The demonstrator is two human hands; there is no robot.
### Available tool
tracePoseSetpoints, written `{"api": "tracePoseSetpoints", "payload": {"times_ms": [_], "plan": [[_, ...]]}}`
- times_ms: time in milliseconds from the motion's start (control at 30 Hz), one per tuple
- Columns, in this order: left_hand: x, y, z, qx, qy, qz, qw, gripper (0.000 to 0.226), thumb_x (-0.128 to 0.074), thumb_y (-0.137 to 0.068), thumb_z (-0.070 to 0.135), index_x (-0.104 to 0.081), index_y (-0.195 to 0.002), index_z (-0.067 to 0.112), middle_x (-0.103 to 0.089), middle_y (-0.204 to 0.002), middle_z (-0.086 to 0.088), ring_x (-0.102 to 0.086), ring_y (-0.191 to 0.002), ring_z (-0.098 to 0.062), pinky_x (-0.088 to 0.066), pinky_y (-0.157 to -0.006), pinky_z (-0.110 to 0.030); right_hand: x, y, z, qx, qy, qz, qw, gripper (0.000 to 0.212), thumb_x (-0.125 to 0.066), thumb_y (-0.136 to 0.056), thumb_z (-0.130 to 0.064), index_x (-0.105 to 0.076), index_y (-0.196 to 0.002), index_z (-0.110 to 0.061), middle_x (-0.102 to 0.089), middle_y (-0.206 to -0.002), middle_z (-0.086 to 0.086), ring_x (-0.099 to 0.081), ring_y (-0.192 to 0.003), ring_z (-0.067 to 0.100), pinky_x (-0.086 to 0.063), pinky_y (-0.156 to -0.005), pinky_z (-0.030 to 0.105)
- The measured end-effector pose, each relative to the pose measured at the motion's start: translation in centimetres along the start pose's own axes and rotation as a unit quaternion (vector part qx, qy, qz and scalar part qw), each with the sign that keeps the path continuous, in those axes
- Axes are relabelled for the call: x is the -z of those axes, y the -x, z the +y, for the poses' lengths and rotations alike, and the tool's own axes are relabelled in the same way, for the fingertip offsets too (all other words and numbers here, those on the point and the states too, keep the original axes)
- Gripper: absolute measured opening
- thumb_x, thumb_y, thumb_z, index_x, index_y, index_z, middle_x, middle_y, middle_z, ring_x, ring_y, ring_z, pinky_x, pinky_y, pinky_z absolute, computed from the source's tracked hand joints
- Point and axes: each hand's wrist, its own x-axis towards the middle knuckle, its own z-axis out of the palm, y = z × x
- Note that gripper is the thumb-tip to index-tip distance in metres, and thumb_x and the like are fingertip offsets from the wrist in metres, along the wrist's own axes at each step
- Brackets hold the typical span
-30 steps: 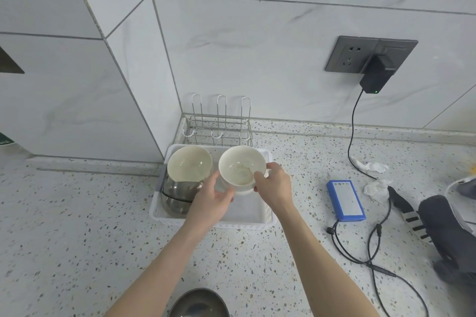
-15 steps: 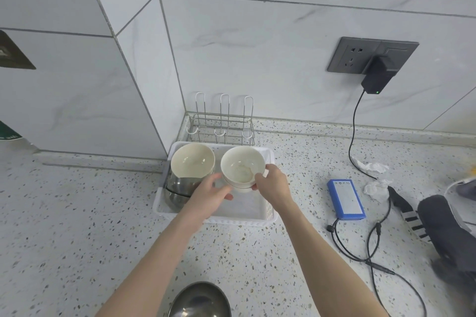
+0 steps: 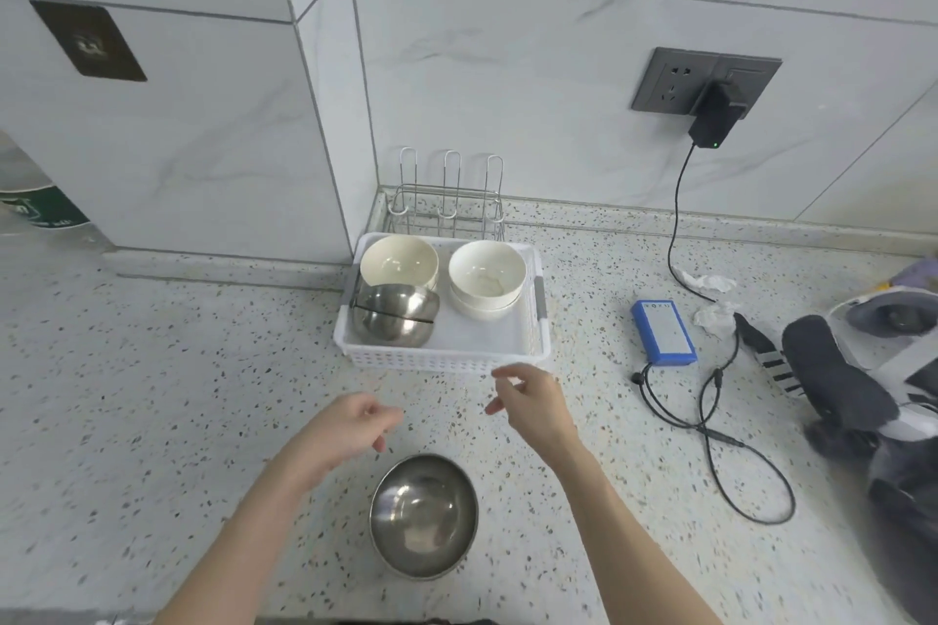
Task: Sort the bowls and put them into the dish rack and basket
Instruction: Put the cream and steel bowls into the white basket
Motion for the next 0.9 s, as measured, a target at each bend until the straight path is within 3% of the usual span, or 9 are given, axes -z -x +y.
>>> {"api": "tracePoseSetpoints", "payload": {"times_ms": [100,167,267,433,533,633,733,900], "plan": [[-1.0,1.2,-2.8,0.037,-0.070,-0.061,0.995,0.039,-0.058,-0.090,0.052,-0.057,-0.114,0.020,-0.064,-0.109,0.000,-0.059,-0.094,-0.013,-0.048,-0.077,-0.028,-1.5,2.4,1.6,-0.033,0.055,-0.040,0.997,0.027,-0.049,-0.093,-0.019,-0.065,-0.116,-0.017,-0.073,-0.070,-0.001,-0.039,-0.041,0.009,-0.036,-0.038,0.022],[-1.9,1.8,-4.0,0.050,-0.103,-0.091,0.989,0.051,-0.059,-0.087,0.058,-0.051,-0.122,0.022,-0.061,-0.118,0.000,-0.059,-0.098,-0.013,-0.048,-0.079,-0.029,-2.2,3.8,2.5,-0.054,0.072,-0.054,0.994,0.029,-0.048,-0.092,-0.021,-0.065,-0.115,-0.016,-0.073,-0.070,-0.002,-0.042,-0.045,0.013,-0.038,-0.041,0.023],[-3.1,2.5,-5.0,0.035,-0.119,-0.110,0.986,0.042,-0.059,-0.089,0.050,-0.052,-0.121,0.023,-0.068,-0.100,0.005,-0.062,-0.081,-0.006,-0.044,-0.064,-0.024,-2.9,5.4,3.1,-0.081,0.071,-0.051,0.993,0.030,-0.046,-0.091,-0.021,-0.065,-0.114,-0.015,-0.074,-0.072,-0.004,-0.047,-0.059,0.020,-0.043,-0.049,0.027],[-4.2,2.9,-5.7,0.004,-0.057,-0.077,0.995,0.015,-0.061,-0.091,0.028,-0.061,-0.104,0.021,-0.072,-0.086,0.006,-0.068,-0.070,0.000,-0.052,-0.062,-0.024,-2.9,7.2,3.2,-0.097,0.045,-0.023,0.994,0.028,-0.046,-0.091,-0.020,-0.064,-0.111,-0.017,-0.075,-0.070,-0.004,-0.046,-0.062,0.020,-0.042,-0.052,0.030],[-3.4,2.7,-5.3,0.015,0.005,-0.072,0.997,0.013,-0.062,-0.088,0.027,-0.064,-0.099,0.021,-0.075,-0.071,0.004,-0.060,-0.052,-0.001,-0.037,-0.044,-0.018,-2.1,7.8,2.8,-0.073,0.013,0.003,0.997,0.025,-0.047,-0.093,-0.019,-0.066,-0.109,-0.022,-0.075,-0.074,-0.003,-0.044,-0.053,0.015,-0.040,-0.048,0.025],[-2.0,2.3,-4.5,0.016,0.068,-0.081,0.994,0.013,-0.061,-0.090,0.024,-0.067,-0.097,0.015,-0.077,-0.073,-0.002,-0.038,-0.039,-0.004,-0.026,-0.039,-0.018,-1.0,8.2,1.8,-0.027,-0.056,0.021,0.998,0.023,-0.052,-0.094,-0.020,-0.070,-0.104,-0.030,-0.075,-0.091,-0.003,-0.044,-0.042,0.008,-0.039,-0.044,0.018],[-0.6,1.8,-2.6,0.012,0.159,-0.092,0.983,0.017,-0.060,-0.091,0.020,-0.070,-0.099,0.009,-0.077,-0.078,-0.010,-0.030,-0.039,-0.006,-0.022,-0.037,-0.018,0.1,8.5,0.8,0.011,-0.136,-0.020,0.990,0.029,-0.056,-0.095,-0.017,-0.071,-0.111,-0.035,-0.069,-0.117,-0.013,-0.057,-0.054,0.012,-0.033,-0.046,0.019],[1.1,0.4,1.0,0.001,0.199,-0.077,0.977,0.023,-0.063,-0.089,0.023,-0.072,-0.097,0.003,-0.076,-0.076,-0.012,-0.030,-0.040,-0.007,-0.020,-0.037,-0.019,1.7,7.7,-0.5,0.075,-0.146,-0.097,0.982,0.067,-0.071,-0.085,-0.019,-0.043,-0.139,-0.049,-0.046,-0.139,-0.023,-0.069,-0.074,0.021,-0.034,-0.048,0.020]]}}
